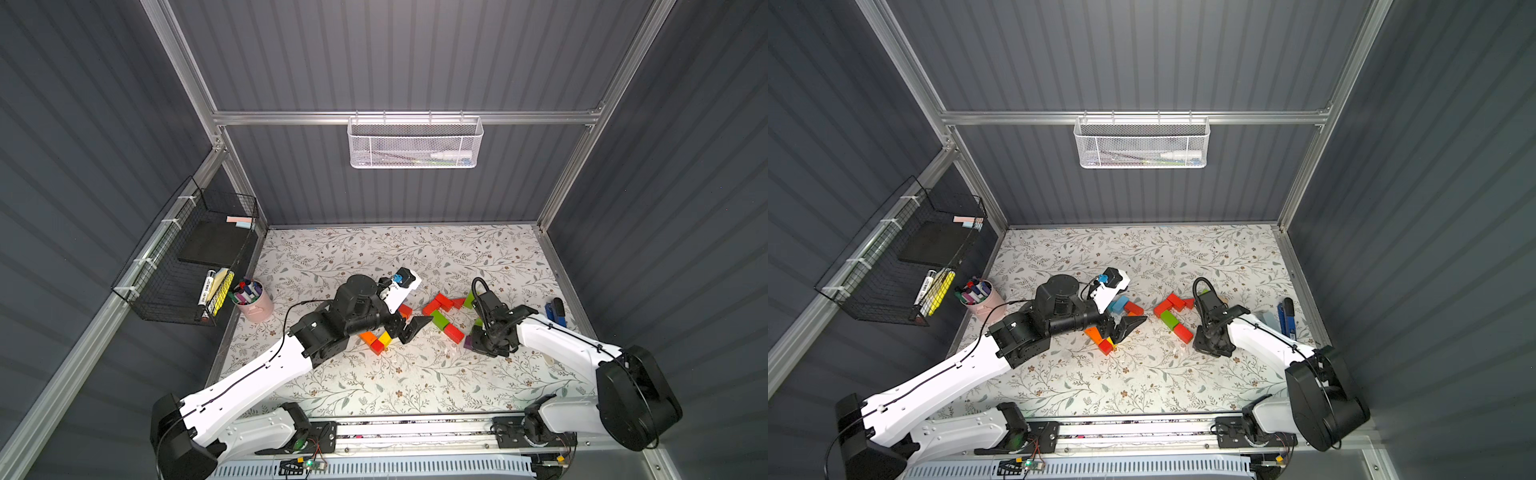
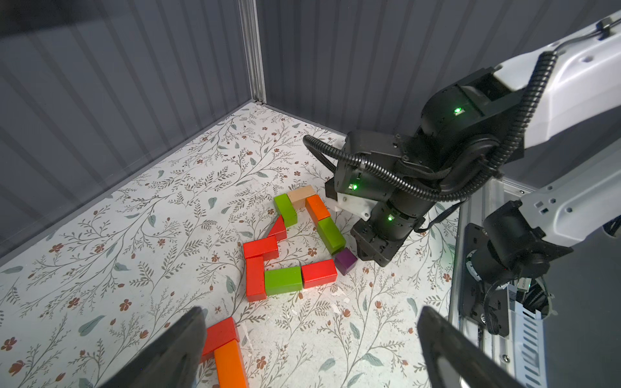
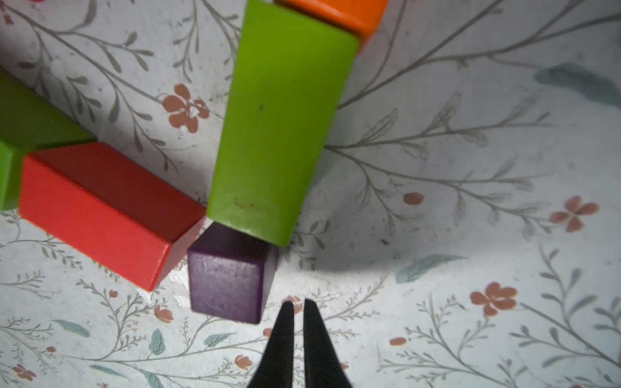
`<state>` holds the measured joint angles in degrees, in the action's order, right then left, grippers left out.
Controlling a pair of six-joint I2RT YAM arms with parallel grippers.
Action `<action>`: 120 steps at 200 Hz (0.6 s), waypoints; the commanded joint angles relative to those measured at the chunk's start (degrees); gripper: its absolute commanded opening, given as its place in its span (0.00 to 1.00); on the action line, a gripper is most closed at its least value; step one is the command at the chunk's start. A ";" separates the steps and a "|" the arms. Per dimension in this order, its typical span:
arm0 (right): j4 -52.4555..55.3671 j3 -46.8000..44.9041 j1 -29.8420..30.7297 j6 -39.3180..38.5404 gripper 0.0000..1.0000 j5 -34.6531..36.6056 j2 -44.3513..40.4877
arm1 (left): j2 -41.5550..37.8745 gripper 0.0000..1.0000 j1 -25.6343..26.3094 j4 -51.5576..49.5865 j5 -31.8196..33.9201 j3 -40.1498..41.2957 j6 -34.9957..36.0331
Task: Assemble a heart with building blocks
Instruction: Assemble the building block at the center of the board.
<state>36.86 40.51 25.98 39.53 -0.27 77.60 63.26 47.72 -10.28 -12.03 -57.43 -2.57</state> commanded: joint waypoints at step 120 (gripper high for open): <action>1.87 0.14 0.30 -2.64 0.10 -2.52 -1.60 | 0.10 0.99 -0.16 0.44 -0.18 0.39 0.01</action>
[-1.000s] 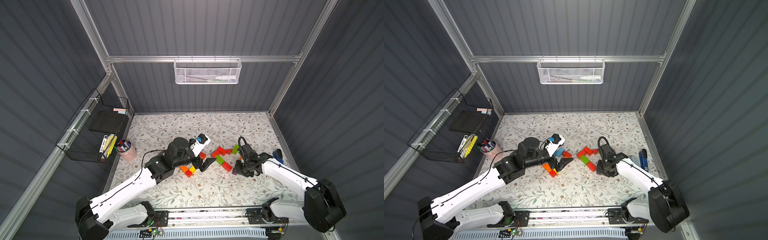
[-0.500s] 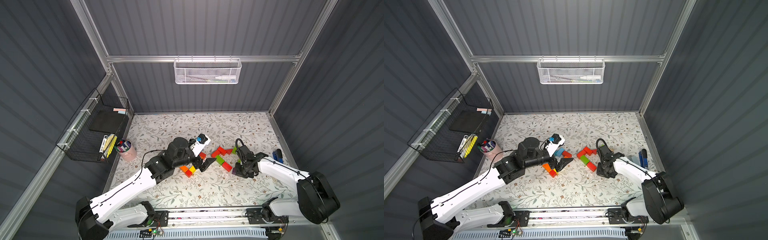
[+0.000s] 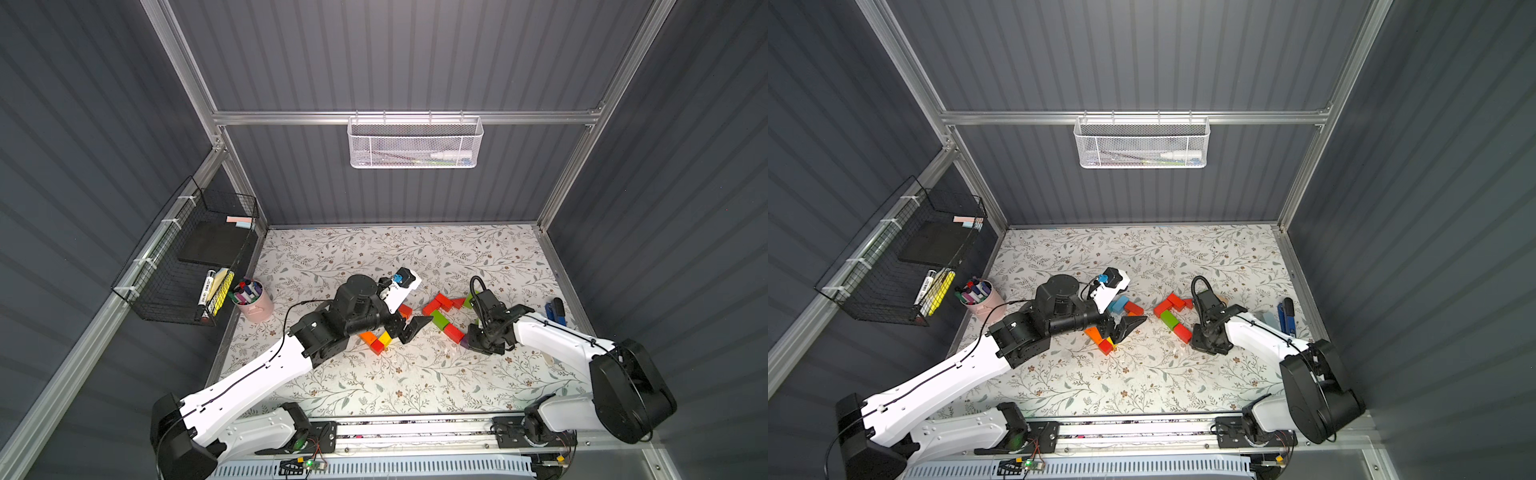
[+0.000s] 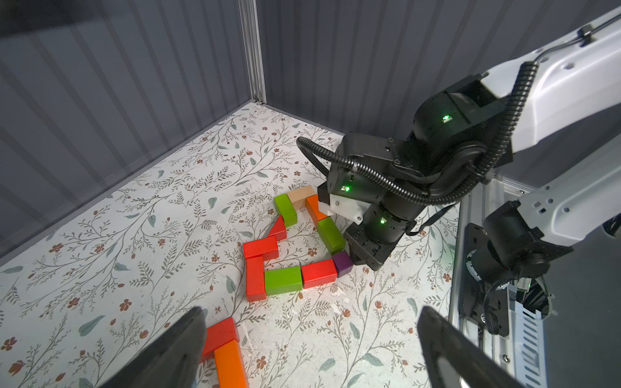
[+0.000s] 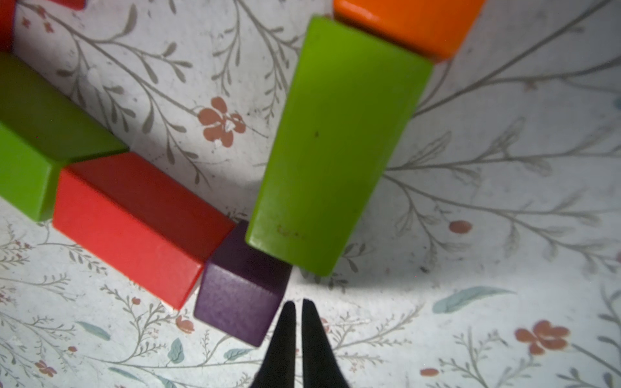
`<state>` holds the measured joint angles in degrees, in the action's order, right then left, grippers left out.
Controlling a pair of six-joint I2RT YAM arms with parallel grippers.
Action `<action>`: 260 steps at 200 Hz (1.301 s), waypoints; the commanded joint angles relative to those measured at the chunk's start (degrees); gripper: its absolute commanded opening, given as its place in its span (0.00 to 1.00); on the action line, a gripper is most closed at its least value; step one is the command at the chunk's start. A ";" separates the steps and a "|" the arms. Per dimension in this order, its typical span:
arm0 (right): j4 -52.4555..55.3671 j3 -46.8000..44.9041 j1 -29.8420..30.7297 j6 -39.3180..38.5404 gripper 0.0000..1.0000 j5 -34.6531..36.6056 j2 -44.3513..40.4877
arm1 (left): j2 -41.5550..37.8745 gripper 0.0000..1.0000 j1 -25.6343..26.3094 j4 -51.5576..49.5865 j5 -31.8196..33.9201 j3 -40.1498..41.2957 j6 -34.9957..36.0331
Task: Assemble a heart with building blocks
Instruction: Assemble the building block at the center of the board.
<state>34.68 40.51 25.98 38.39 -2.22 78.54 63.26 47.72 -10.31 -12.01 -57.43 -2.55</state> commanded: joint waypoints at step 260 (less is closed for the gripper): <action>-1.21 5.16 1.46 -5.66 0.08 -3.56 -4.81 | 1.25 0.99 -0.09 0.63 -0.43 0.36 -0.66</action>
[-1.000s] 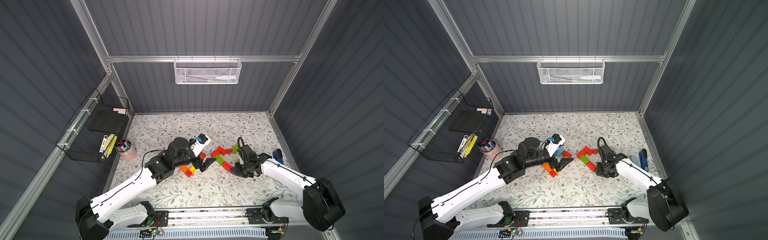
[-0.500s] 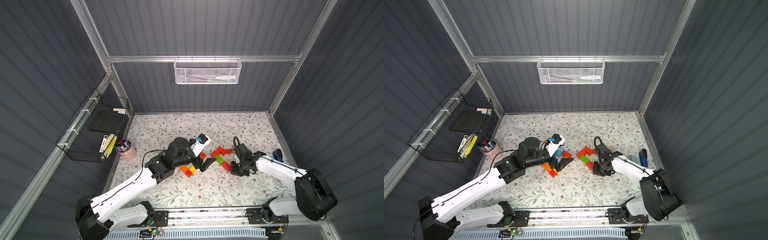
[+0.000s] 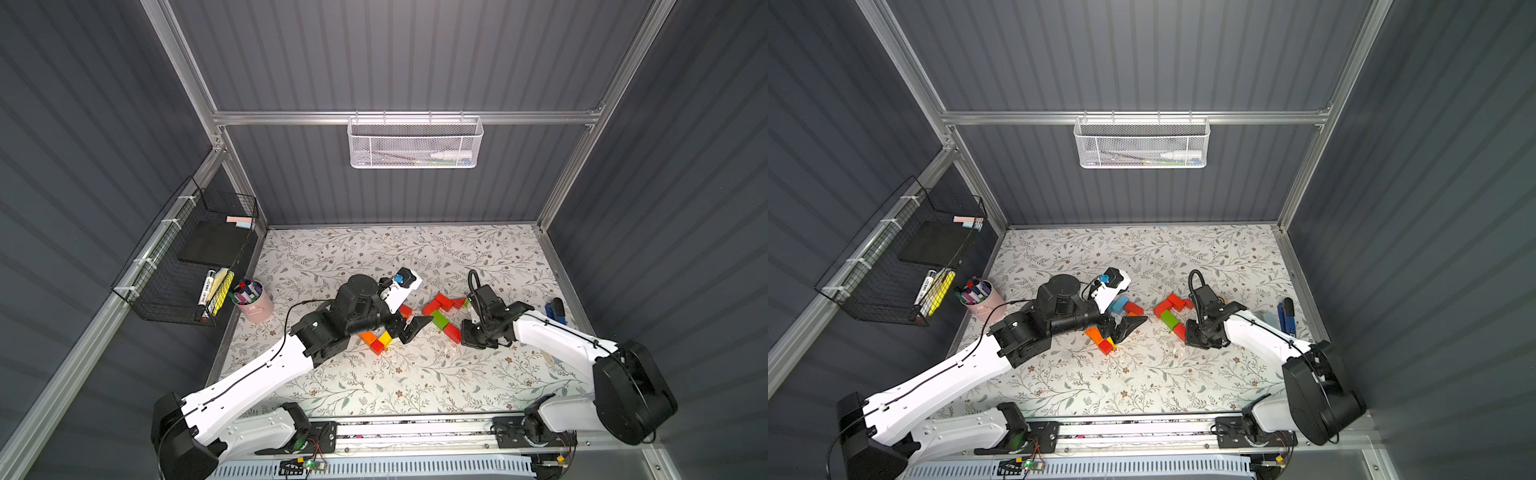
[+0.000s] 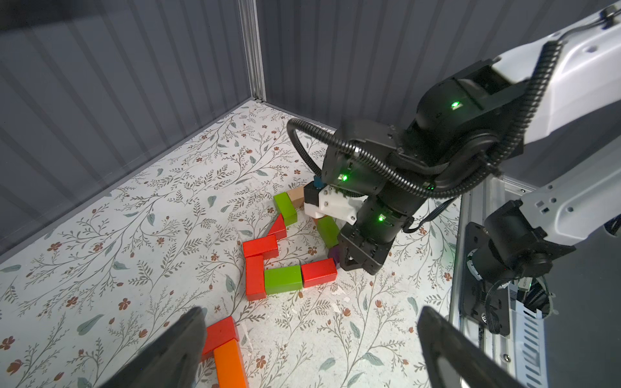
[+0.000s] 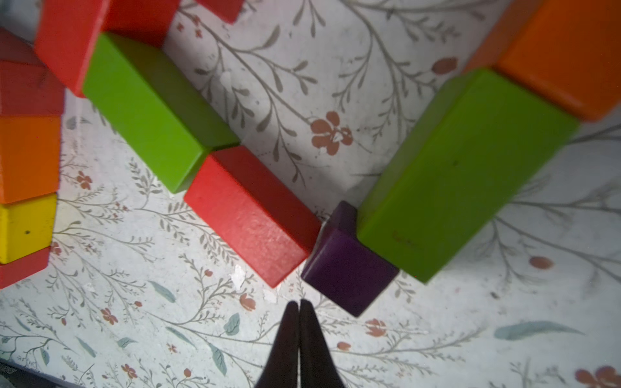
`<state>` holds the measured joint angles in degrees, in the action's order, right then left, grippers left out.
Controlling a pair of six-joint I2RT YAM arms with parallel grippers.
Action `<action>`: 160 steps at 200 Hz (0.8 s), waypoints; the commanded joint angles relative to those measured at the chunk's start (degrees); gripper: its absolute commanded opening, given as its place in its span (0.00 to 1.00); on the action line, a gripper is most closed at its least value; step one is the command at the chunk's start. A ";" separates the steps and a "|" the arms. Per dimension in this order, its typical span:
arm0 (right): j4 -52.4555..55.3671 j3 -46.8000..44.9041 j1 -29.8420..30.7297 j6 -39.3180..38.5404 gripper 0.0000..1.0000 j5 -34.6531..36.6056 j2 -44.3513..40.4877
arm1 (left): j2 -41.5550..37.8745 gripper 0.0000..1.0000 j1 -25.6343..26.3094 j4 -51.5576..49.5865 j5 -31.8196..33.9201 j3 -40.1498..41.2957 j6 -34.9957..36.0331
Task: Assemble a heart with building blocks
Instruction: Assemble the building block at the center of the board, then adjust the building block at the center of the board.
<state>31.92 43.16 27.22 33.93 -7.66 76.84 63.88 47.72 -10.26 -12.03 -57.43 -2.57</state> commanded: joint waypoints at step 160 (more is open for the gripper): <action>4.27 2.69 -20.24 -6.64 0.13 2.06 -2.31 | 27.13 0.52 3.20 7.49 -1.61 0.34 -15.48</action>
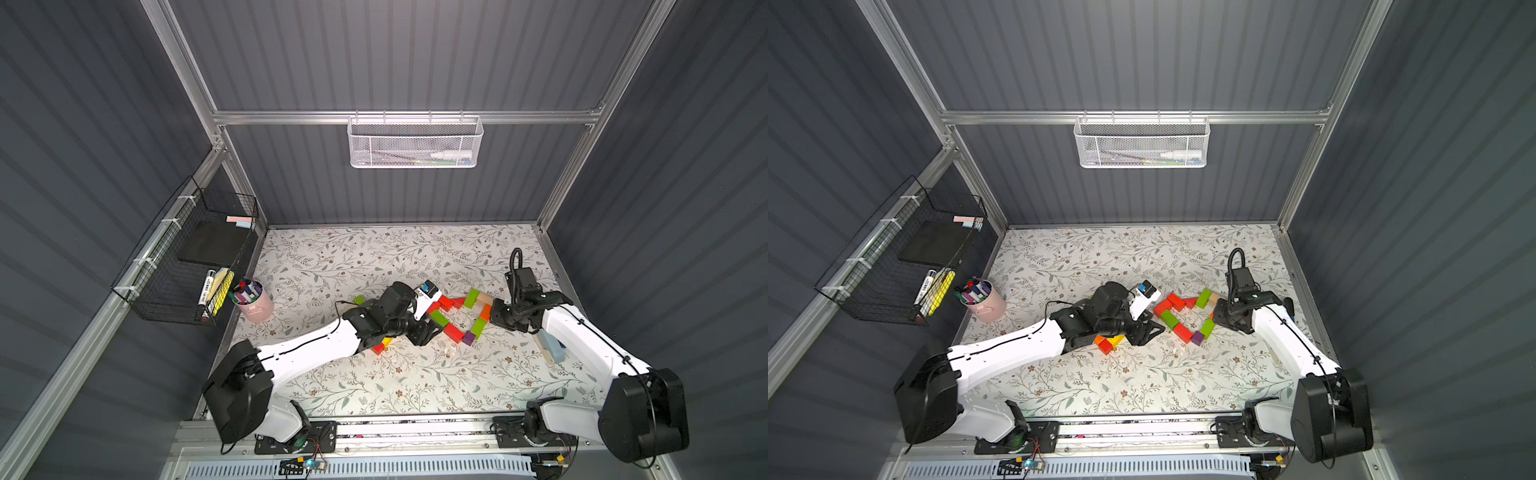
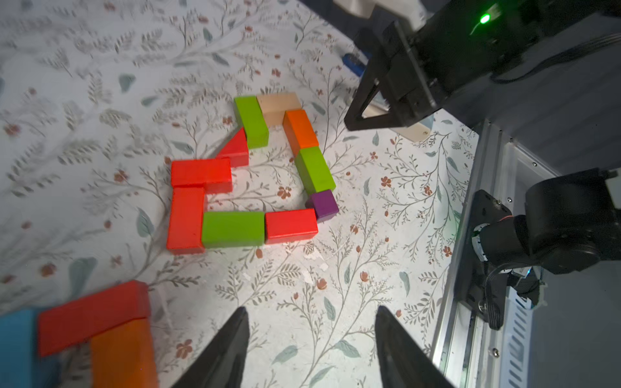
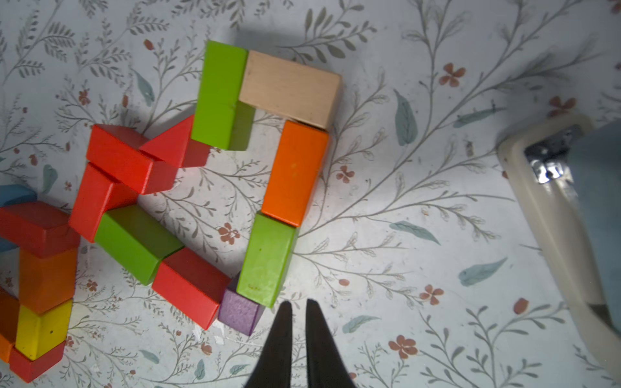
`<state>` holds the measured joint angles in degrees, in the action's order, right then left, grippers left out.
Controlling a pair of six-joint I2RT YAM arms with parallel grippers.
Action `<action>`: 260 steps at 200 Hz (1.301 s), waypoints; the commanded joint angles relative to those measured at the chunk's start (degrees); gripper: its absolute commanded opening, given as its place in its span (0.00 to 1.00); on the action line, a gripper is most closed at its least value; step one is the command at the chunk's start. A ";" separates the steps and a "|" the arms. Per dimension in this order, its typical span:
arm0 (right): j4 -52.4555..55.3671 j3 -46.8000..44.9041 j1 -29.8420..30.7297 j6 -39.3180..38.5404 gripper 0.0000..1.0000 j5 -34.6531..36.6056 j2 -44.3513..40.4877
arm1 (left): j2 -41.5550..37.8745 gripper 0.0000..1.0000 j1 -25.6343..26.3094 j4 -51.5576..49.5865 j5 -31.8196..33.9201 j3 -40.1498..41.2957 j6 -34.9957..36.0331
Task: Assemble a heart with building blocks
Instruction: Adjust the building block at the center of the board.
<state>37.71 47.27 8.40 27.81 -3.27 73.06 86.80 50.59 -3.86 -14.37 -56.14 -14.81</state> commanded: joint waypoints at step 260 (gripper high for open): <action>-10.64 -4.24 -3.31 -1.36 0.11 -11.73 10.98 | 27.42 0.31 3.64 10.55 -0.92 -10.17 -10.86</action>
<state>26.70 44.05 5.28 26.50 -13.98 85.01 113.14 53.95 6.04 -14.41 -64.79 -24.67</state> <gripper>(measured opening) 0.110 0.308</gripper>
